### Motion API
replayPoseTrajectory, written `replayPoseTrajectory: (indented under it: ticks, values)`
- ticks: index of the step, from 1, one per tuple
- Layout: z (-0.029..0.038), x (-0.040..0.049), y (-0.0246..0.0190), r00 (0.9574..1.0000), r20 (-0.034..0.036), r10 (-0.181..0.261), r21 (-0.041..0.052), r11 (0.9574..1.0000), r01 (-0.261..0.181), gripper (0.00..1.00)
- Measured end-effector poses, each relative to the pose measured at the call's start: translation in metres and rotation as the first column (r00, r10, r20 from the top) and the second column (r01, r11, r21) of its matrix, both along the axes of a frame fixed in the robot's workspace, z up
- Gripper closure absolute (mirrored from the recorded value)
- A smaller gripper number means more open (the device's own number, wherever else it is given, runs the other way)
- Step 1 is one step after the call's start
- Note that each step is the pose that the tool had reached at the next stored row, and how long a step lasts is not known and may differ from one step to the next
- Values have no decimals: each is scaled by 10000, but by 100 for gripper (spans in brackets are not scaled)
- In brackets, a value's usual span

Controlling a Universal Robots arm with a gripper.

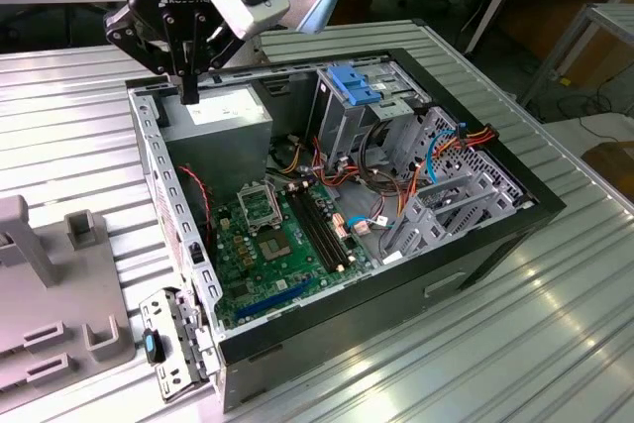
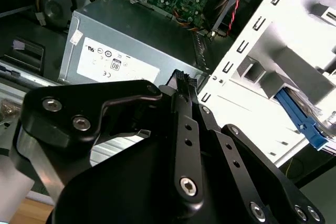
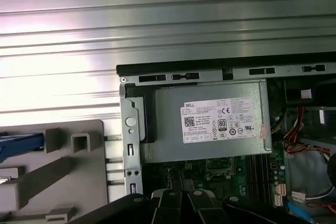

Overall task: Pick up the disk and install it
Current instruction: 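Reach for the disk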

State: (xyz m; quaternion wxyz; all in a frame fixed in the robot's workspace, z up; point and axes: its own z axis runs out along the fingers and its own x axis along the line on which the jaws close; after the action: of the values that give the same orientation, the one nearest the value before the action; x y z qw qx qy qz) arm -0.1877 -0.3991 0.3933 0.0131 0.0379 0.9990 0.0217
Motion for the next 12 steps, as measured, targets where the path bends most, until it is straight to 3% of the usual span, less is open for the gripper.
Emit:
replayPoseTrajectory:
  ticks: [12]
  values:
    - [0, -206, 0, 10000, 0, 0, 0, 10000, 0, 89]
